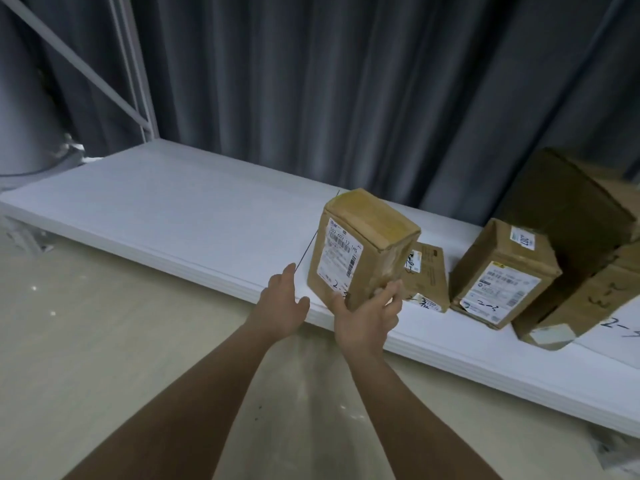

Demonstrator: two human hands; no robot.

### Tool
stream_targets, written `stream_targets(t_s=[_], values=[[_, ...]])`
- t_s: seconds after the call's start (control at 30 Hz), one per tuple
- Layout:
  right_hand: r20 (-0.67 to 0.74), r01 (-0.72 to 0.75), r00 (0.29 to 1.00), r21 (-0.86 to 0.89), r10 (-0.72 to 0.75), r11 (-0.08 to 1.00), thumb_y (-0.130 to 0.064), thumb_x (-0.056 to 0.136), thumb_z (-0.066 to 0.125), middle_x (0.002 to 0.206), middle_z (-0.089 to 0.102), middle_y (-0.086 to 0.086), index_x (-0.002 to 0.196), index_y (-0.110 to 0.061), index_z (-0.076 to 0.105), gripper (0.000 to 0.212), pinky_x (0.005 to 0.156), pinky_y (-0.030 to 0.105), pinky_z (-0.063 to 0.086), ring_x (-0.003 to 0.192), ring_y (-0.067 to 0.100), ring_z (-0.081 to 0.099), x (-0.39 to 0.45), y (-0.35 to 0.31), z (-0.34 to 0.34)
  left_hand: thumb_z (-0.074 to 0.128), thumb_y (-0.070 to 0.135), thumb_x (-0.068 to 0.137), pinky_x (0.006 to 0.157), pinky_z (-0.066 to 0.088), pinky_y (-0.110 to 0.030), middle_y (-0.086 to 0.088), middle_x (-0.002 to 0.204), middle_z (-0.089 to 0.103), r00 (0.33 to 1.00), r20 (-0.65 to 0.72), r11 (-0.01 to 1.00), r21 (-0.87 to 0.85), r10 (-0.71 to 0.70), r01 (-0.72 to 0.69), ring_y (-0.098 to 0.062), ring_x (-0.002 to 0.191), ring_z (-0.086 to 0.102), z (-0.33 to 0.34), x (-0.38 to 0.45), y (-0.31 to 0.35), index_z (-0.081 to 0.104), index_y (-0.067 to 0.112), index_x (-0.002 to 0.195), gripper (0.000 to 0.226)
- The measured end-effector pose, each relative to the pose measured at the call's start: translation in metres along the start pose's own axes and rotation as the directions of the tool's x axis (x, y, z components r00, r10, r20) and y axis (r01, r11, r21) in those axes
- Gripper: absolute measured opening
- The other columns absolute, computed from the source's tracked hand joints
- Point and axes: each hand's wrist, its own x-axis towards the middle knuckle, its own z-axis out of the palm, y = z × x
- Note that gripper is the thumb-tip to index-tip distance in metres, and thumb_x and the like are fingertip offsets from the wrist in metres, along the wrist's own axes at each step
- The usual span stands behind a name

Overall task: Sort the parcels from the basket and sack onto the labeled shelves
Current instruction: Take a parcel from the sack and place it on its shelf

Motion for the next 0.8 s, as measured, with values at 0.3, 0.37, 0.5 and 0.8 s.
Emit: stream_targets(t_s=[0.3, 0.37, 0.5, 0.8], values=[[-0.114, -0.085, 0.990, 0.007, 0.086, 0.996, -0.039, 0.088, 0.066, 0.154, 0.018, 0.014, 0.155, -0.009, 0.001, 0.098, 0.105, 0.051, 0.035, 0.133, 0.039, 0.026, 0.028, -0.009, 0.016, 0.048, 0.025, 0.098, 0.106, 0.031, -0.035, -0.013, 0.152, 0.027, 0.999, 0.039, 1.000, 0.011, -0.003, 0.002, -0.030, 0.136, 0.036, -0.004, 0.013, 0.009, 0.014, 0.014, 0.152, 0.065], [-0.114, -0.069, 0.991, 0.000, 0.068, 0.998, -0.039, 0.089, 0.066, 0.154, 0.019, 0.015, 0.155, -0.009, 0.002, 0.097, 0.104, 0.051, 0.034, 0.133, 0.038, 0.026, 0.037, -0.008, 0.019, 0.047, 0.025, 0.098, 0.106, 0.031, -0.035, -0.012, 0.152, 0.026, 0.999, 0.035, 1.000, 0.013, 0.000, -0.001, -0.030, 0.136, 0.036, -0.004, 0.021, 0.011, 0.015, 0.015, 0.152, 0.064], [-0.107, -0.053, 0.993, -0.012, 0.051, 0.999, -0.041, 0.088, 0.067, 0.151, 0.023, 0.017, 0.155, -0.010, 0.002, 0.099, 0.106, 0.049, 0.034, 0.136, 0.037, 0.023, 0.060, -0.006, 0.024, 0.046, 0.026, 0.099, 0.105, 0.032, -0.034, -0.010, 0.152, 0.027, 0.999, 0.039, 1.000, 0.017, -0.013, 0.013, -0.028, 0.134, 0.038, -0.003, 0.034, 0.010, 0.015, 0.018, 0.152, 0.062], [-0.092, -0.007, 0.996, -0.154, -0.008, 0.988, -0.045, 0.092, 0.060, 0.150, 0.026, 0.020, 0.154, -0.005, 0.002, 0.094, 0.111, 0.042, 0.026, 0.137, 0.036, 0.026, 0.111, -0.010, 0.028, 0.046, 0.026, 0.099, 0.100, 0.043, -0.038, -0.006, 0.146, 0.032, 1.000, 0.013, 1.000, 0.022, 0.010, -0.010, -0.026, 0.121, 0.048, 0.001, 0.057, 0.004, 0.019, 0.022, 0.150, 0.058]])
